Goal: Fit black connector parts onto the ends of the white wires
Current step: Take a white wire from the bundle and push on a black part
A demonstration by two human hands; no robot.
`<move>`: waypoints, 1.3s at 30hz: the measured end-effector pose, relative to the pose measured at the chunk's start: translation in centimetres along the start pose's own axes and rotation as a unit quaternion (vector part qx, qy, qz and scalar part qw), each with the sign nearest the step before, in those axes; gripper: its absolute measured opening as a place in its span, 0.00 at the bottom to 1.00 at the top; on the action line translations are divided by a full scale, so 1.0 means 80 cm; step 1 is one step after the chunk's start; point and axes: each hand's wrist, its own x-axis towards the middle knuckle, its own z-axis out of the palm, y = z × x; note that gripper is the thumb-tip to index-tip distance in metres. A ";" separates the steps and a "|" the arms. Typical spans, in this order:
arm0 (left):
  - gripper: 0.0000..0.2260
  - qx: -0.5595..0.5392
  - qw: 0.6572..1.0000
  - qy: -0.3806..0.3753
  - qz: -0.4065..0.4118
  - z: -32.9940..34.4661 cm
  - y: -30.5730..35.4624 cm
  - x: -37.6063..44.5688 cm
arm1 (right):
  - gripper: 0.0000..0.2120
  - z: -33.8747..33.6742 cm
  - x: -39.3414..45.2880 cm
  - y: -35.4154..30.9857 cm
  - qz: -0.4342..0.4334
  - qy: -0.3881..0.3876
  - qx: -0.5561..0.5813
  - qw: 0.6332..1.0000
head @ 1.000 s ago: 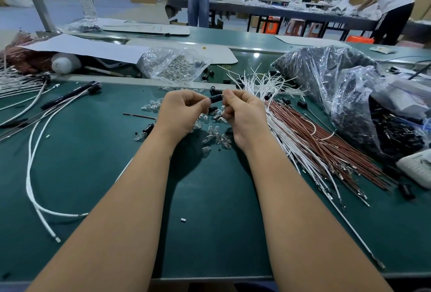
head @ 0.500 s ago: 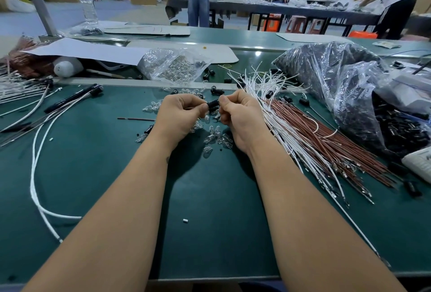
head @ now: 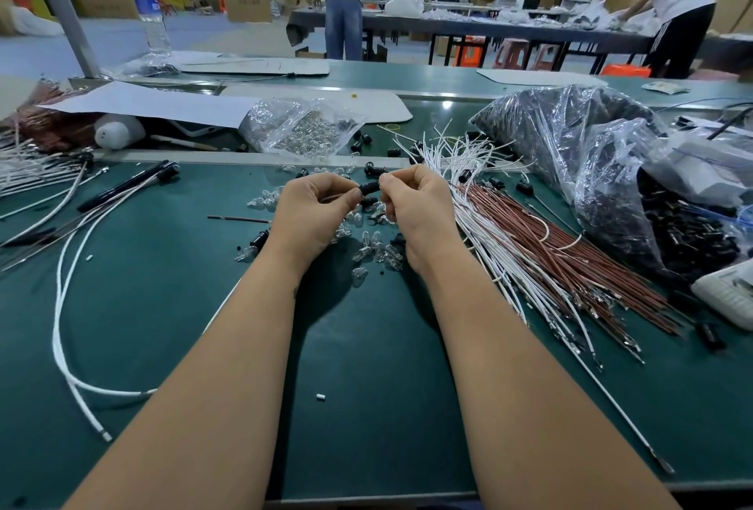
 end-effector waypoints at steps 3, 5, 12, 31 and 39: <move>0.04 -0.005 1.000 0.002 -0.007 0.000 -0.003 0.002 | 0.07 0.000 -0.001 -0.001 -0.003 0.004 -0.001 1.000; 0.04 -0.005 1.000 0.000 -0.008 0.000 -0.004 0.003 | 0.07 0.000 -0.001 -0.002 -0.013 0.014 0.000 1.000; 0.09 -0.108 0.994 -0.003 -0.027 -0.008 -0.008 0.008 | 0.05 -0.015 0.001 -0.009 0.000 0.041 0.107 0.993; 0.11 -0.244 0.967 -0.065 -0.036 -0.010 -0.003 0.009 | 0.04 -0.006 -0.002 -0.007 -0.027 -0.065 0.156 0.985; 0.06 -0.039 0.999 0.006 -0.031 -0.005 -0.011 0.009 | 0.08 -0.010 -0.001 -0.008 -0.001 -0.049 0.139 0.989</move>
